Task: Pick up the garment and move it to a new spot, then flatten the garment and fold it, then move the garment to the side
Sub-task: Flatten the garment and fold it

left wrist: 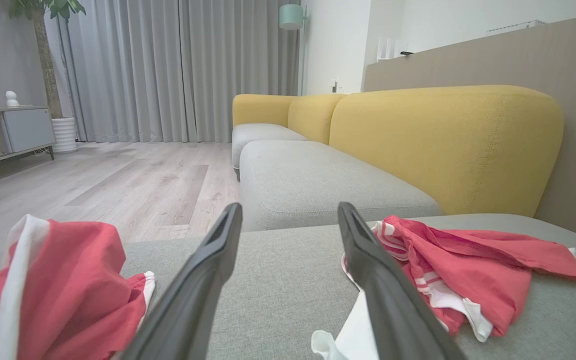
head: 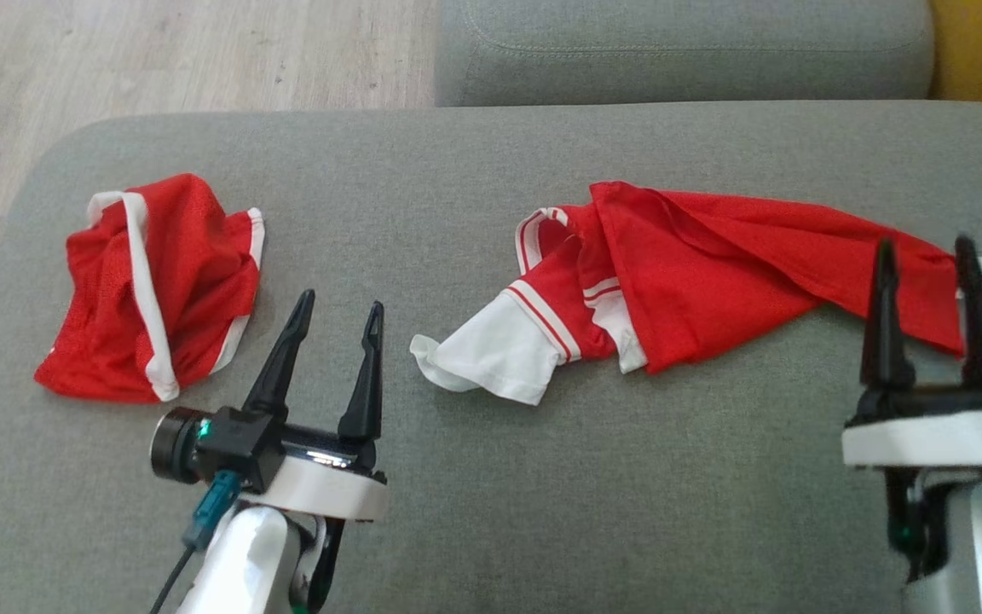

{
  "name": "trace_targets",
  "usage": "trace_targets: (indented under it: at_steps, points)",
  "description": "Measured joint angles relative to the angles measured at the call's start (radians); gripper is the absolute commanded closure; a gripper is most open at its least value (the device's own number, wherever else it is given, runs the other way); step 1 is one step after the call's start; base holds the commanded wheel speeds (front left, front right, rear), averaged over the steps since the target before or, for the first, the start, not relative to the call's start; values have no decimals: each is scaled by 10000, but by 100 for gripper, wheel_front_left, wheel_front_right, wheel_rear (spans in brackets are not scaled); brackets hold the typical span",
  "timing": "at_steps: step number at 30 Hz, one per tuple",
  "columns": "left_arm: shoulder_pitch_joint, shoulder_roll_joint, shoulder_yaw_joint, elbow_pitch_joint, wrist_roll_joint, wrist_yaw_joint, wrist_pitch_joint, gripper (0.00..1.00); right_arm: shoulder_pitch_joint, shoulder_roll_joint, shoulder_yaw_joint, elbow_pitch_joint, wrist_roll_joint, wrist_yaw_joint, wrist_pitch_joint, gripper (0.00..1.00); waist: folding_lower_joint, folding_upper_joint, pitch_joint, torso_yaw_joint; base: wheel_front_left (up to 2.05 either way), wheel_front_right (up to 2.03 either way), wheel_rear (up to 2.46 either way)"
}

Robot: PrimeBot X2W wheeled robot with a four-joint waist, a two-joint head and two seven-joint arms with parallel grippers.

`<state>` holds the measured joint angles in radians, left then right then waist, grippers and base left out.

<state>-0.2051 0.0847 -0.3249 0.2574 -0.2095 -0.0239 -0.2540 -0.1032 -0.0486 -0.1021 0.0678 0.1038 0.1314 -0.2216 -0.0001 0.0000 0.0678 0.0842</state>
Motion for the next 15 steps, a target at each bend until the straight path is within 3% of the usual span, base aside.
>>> trace_targets:
  at_steps: [7, 15]
  points:
    - [2, -29, -61, 13, 84, -40, 0, 0, -6, 8, 433, 215, -17, 0, -54, 0, 0, 0, 217, 203, 0, 0, 0]
    - [-199, -127, -232, 54, 84, -171, 0, 0, -1989, -6, 1097, 1344, -675, 0, 1429, 0, 2, 0, 897, 635, 0, 0, 0]
